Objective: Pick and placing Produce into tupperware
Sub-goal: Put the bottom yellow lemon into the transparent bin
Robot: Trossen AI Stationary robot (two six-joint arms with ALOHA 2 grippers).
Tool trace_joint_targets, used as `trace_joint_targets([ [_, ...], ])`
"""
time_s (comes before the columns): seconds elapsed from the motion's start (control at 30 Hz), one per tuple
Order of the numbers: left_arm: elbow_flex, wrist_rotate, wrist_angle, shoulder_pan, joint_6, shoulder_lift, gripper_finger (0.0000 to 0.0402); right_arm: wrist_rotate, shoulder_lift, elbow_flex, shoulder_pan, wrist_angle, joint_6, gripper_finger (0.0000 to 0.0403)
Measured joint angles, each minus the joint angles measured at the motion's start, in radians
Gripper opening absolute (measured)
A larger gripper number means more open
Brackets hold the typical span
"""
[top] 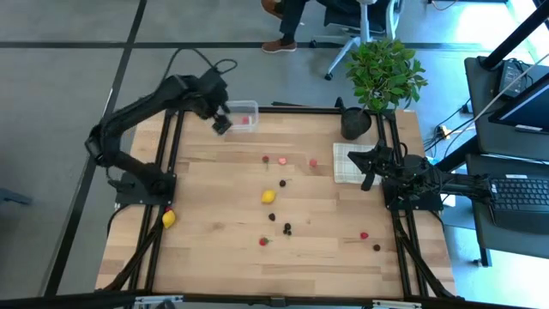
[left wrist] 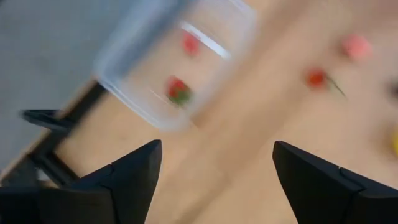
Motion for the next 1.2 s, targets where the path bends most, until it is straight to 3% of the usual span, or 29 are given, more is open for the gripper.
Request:
trace_joint_targets([
  [0.13, -0.029, 0.069, -0.077, -0.111, -0.038, -0.053, 0.0295, 0.000, 0.000, 0.000, 0.000, 0.000, 0.000, 0.0045],
  [0.47, -0.197, -0.002, -0.325, -0.457, -0.733, -0.066, 0.0295, 0.000, 0.000, 0.000, 0.000, 0.000, -0.024, 0.0045],
  [0.73, -0.306, 0.027, -0.282, -0.749, -1.060, -0.052, 0.0295, 0.000, 0.000, 0.000, 0.000, 0.001, -0.054, 0.0045],
  [1.03, -0.434, 0.192, -0.212, -0.988, -1.548, -0.052, 0.0295, 0.000, 0.000, 0.000, 0.000, -0.002, -0.050, 0.0045],
  [1.2, -0.505, 0.207, -0.116, -1.097, -1.733, -0.052, 0.0295, 0.000, 0.000, 0.000, 0.000, -0.003, -0.049, 0.0045],
])
